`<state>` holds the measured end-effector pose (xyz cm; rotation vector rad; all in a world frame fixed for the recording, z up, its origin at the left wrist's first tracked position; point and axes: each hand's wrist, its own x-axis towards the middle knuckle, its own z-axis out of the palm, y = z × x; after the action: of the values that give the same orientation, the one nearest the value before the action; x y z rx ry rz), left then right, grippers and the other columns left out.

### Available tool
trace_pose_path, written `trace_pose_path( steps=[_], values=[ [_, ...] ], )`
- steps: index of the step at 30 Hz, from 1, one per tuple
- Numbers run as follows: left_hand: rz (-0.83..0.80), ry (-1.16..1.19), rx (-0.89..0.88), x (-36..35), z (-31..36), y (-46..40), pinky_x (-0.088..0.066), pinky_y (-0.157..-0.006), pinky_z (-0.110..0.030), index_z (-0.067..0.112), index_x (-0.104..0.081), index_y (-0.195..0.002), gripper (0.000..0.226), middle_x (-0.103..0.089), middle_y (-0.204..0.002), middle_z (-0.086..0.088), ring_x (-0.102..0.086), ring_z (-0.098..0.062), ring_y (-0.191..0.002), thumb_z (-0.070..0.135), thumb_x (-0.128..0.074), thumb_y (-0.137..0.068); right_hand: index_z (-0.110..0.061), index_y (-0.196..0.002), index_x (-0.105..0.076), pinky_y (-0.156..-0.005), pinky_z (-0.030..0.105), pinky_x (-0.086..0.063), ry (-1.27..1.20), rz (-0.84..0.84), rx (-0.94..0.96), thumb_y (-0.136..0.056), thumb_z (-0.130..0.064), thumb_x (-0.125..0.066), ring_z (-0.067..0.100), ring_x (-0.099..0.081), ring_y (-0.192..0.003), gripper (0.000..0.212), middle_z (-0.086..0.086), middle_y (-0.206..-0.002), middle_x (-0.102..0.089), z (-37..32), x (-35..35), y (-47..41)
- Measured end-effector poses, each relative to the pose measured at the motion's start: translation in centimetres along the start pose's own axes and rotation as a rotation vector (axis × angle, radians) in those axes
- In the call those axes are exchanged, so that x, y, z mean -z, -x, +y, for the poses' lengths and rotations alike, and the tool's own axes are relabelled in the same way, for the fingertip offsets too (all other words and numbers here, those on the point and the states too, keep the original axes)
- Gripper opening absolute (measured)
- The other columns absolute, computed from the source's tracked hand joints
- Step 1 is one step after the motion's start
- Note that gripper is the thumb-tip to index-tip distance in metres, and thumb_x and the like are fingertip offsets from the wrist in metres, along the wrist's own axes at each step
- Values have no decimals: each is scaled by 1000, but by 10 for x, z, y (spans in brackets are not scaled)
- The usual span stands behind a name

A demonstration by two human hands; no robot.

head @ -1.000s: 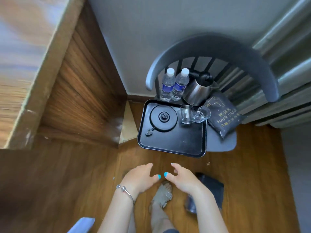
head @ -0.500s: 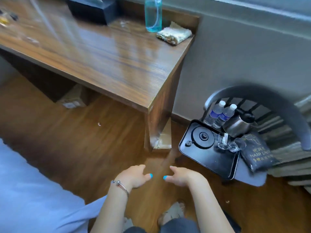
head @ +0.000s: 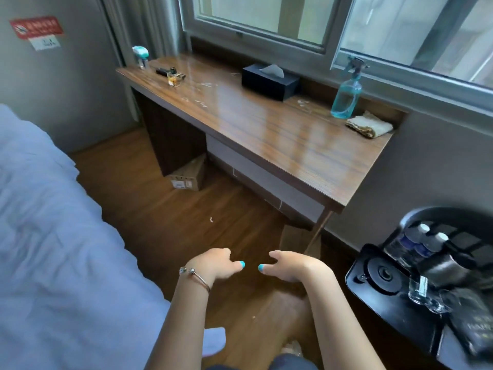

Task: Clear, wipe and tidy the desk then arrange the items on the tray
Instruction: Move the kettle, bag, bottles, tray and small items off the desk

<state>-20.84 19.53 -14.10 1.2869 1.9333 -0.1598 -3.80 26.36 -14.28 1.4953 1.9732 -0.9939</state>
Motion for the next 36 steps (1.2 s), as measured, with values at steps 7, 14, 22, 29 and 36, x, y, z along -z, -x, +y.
trace_pose_path(
  steps=[7,14,22,29,36],
  values=[
    [127,64,33,75,-21,-17,-34,-109,-37,20,-27,-151,64,-27,-157,-3,-33,-23,-141,53,-40,-98,-32,-152,-23,-109,38,-38,140,111,131,-94,-59,-46,25,-33,-143,68,-3,-160,-26,-76,63,-34],
    [272,148,81,190,-28,-70,-29,-113,-41,25,-23,-152,65,-20,-160,-1,-26,-25,-145,55,-38,-97,-34,-149,-30,-107,35,-44,183,247,339,-92,-65,-44,23,-44,-136,66,-5,-153,-39,-145,175,-102],
    [411,178,89,349,-36,-120,-30,-109,-36,18,-25,-152,65,-23,-159,-5,-28,-24,-143,52,-39,-98,-30,-146,-36,-104,31,-40,42,202,530,-91,-58,-52,21,-48,-129,63,-1,-145,-48,-224,293,-154],
    [399,211,46,434,-81,-188,-33,-104,-32,18,-28,-151,66,-29,-156,-4,-33,-22,-140,53,-42,-97,-26,-148,-34,-109,33,-32,-42,136,521,-96,-48,-52,20,-44,-132,59,1,-148,-45,-289,345,-213],
    [301,181,-188,523,-148,-267,-37,-99,-27,27,-31,-149,61,-43,-147,4,-43,-14,-131,49,-49,-95,-23,-143,-43,-97,26,-42,-193,259,548,-96,-40,-56,16,-51,-124,52,1,-142,-51,-378,380,-284]
  ],
)
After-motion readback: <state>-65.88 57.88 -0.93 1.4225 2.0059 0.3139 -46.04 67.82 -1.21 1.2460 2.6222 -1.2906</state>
